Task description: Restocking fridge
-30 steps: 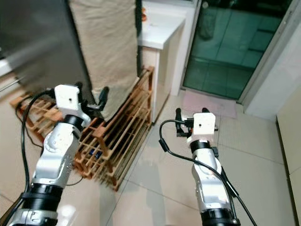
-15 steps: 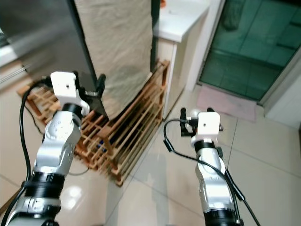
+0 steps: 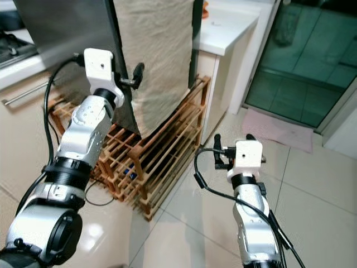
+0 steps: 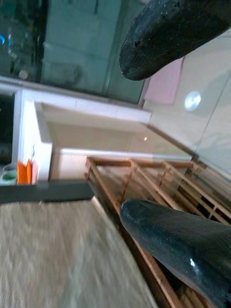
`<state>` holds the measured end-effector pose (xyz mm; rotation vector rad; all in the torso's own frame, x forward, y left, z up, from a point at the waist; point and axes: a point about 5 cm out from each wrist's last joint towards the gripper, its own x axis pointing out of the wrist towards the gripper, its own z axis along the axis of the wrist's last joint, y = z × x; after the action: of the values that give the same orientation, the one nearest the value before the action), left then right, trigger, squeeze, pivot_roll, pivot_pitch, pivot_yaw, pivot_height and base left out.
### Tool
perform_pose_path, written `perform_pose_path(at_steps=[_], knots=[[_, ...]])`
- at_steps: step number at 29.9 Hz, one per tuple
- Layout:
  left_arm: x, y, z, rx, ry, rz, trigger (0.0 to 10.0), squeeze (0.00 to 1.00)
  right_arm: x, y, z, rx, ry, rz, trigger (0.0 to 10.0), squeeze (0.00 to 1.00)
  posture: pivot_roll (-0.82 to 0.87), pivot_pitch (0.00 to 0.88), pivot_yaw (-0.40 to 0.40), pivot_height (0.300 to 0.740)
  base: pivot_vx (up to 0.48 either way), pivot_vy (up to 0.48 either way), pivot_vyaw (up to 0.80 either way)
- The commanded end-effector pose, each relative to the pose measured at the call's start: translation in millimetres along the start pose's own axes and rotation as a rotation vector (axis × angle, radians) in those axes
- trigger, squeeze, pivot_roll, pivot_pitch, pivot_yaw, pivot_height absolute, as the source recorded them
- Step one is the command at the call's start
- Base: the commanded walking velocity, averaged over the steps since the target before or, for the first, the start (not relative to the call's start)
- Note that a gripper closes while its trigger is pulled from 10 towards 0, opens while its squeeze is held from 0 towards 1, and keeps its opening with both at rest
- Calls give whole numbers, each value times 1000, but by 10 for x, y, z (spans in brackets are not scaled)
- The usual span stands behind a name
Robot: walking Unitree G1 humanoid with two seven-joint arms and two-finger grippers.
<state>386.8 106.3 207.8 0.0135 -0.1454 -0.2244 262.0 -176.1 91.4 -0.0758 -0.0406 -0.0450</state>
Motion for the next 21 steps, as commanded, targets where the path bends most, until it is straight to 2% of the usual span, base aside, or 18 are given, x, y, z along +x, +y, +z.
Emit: perform_pose_path(at_steps=[1,3,4,8,14,18,21], knots=[[38,-40,-9,9,18,-21,10000,0,-3,-8,71,2,-22,-15,10000,0,-139,0,47,740,0,0,0],[62,-45,-29,15,36,-14,10000,0,-38,-20,73,2,-20,-20,10000,0,-151,1,48,740,0,0,0],[102,-10,-24,34,49,29,10000,0,-91,-48,63,-6,-6,-21,10000,0,-156,6,47,740,0,0,0],[118,9,-4,37,43,71,10000,0,-182,-105,38,-18,14,-22,10000,0,-174,20,35,740,0,0,0],[130,40,19,-20,19,127,10000,0,-286,-161,14,-37,44,-17,10000,0,-191,27,28,740,0,0,0],[121,1,-18,-41,37,98,10000,0,-295,-161,18,-39,51,-15,10000,0,-188,33,26,740,0,0,0],[124,-115,-75,-80,50,18,10000,0,-298,-136,29,-37,55,-11,10000,0,-186,44,22,740,0,0,0]])
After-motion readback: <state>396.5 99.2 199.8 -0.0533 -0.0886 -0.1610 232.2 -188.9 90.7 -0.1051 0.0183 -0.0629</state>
